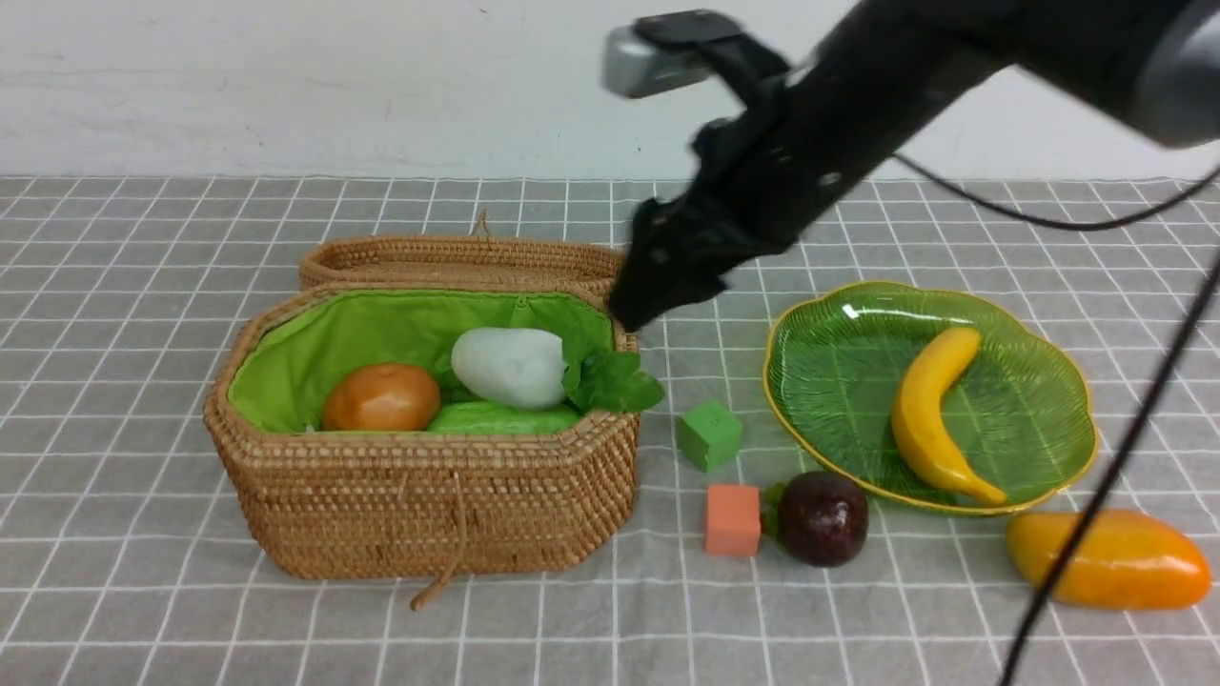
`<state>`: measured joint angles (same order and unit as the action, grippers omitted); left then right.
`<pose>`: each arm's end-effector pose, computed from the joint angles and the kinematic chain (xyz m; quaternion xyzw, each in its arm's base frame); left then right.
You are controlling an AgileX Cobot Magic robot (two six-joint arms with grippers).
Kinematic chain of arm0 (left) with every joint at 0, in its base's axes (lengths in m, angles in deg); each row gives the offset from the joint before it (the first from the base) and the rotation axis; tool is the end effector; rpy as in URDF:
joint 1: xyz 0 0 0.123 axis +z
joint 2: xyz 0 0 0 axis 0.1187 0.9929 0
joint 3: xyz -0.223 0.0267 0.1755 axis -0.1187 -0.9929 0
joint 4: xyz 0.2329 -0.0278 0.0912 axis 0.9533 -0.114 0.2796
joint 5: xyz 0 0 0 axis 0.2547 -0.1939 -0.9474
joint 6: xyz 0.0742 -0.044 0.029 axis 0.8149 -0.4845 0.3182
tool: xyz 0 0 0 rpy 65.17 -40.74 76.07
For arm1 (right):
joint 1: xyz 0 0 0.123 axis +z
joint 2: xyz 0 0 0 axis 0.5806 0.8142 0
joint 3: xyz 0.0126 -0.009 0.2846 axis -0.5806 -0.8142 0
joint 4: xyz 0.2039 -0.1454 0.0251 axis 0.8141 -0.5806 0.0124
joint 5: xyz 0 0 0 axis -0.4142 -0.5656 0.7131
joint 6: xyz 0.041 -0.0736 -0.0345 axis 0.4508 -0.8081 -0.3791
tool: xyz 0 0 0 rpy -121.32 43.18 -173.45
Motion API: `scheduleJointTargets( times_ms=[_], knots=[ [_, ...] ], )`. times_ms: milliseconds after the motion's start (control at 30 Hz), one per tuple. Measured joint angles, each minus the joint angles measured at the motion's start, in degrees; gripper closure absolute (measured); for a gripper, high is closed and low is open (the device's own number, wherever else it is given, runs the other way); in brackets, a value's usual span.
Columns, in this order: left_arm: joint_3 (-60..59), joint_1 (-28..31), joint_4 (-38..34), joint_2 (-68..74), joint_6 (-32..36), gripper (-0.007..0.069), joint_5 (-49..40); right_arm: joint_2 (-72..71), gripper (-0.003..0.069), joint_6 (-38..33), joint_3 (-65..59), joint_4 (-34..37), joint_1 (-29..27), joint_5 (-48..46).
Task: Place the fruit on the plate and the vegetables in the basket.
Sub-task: Use the right arm to grab a mangosteen and put it into the right plate
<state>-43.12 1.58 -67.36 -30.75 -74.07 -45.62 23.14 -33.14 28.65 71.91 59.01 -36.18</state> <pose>0.0525 0.0034 0.1693 -0.1030 0.8035 -0.0733 0.5817 0.3629 0.1994 0.3549 -0.3647 0.8755 0.2239 0.2245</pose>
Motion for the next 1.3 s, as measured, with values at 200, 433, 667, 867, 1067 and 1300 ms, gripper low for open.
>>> scheduleJointTargets(
  times_ms=[200, 433, 667, 867, 1067, 1300],
  knots=[
    [0.0, 0.0, 0.0, 0.0, 0.0, 0.0459, 0.0, -3.4, 0.0081, 8.7, -4.8, -8.2, -1.9, -0.7],
    [0.0, 0.0, 0.0, 0.0, 0.0, 0.0455, 0.0, -3.9, 0.0081, 18.3, -20.2, -12.4, -1.8, 3.4],
    [0.0, 0.0, 0.0, 0.0, 0.0, 0.0448, 0.0, -3.9, 0.0081, 24.1, -29.2, -13.0, -1.8, 12.5],
    [0.0, 0.0, 0.0, 0.0, 0.0, 0.044, 0.0, -3.7, 0.0081, 27.1, -33.7, -13.2, -1.8, 19.5],
    [0.0, 0.0, 0.0, 0.0, 0.1, 0.0435, 0.0, 0.0, 0.0081, 30.4, -34.0, -13.2, -1.8, 21.2],
    [0.0, 0.0, 0.0, 0.0, 0.1, 0.0426, 0.0, 0.6, 0.012, 28.7, -34.0, -11.8, -1.8, 20.4]
  ],
)
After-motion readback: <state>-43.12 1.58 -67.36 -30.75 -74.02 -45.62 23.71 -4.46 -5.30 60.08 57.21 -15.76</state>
